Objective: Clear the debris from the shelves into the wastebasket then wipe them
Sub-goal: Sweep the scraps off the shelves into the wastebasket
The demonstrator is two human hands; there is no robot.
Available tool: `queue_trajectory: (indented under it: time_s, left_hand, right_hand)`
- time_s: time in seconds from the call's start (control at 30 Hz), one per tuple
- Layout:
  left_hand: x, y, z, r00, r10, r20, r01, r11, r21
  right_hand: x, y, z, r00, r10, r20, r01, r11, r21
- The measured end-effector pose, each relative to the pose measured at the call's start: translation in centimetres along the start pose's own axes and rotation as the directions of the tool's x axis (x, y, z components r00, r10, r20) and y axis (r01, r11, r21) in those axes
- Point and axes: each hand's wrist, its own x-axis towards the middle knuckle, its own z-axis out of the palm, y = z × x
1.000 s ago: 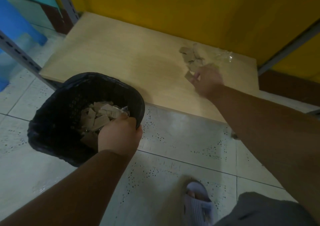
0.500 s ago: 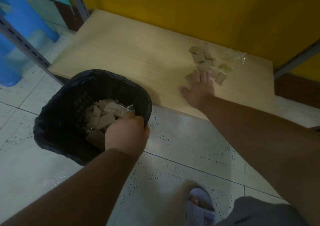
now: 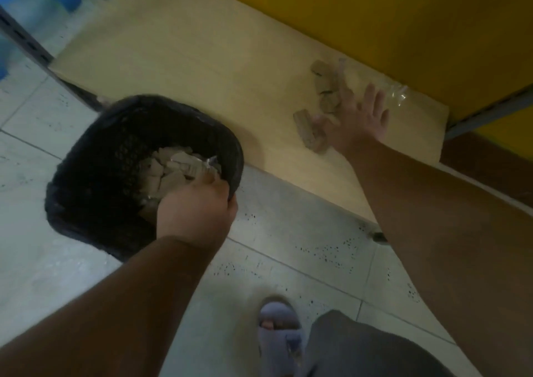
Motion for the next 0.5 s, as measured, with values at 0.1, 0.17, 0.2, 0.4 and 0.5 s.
queue_trajectory:
  time_s: [0.1,0.17,0.2,0.4,0.5]
  left_hand:
    - [0.1,1.4,0.7,1.000,0.026,-0.001,-0.026,0.999,-0.019]
    - [0.5,1.6,1.7,0.998,0.054,-0.008,-0.054,0.999,-0.001]
    - [0.6,1.7,1.9,0.999,0.040,-0.003,-0.040,0.999,-0.024]
    - [0.6,1.8,1.9,0.998,0.008,-0.069,-0.012,0.998,-0.064]
    - [0.6,1.9,1.6,0.999,-0.007,-0.053,0.003,0.998,-0.068]
  right_hand:
    - [1.6,1.2,0.0,0.996,0.087,-0.015,-0.087,0.996,0.011]
    - [3.0,1.4,0.1,0.993,0.113,-0.021,-0.113,0.994,0.011]
    - [3.4,1.4,0.3,0.994,0.113,-0.005,-0.113,0.993,0.022]
    - [1.9,1.4,1.6,0.997,0.068,-0.031,-0.066,0.995,0.076]
    - [0.1,-0.1,1.9,0.991,0.001,-0.132,0.014,0.994,0.112]
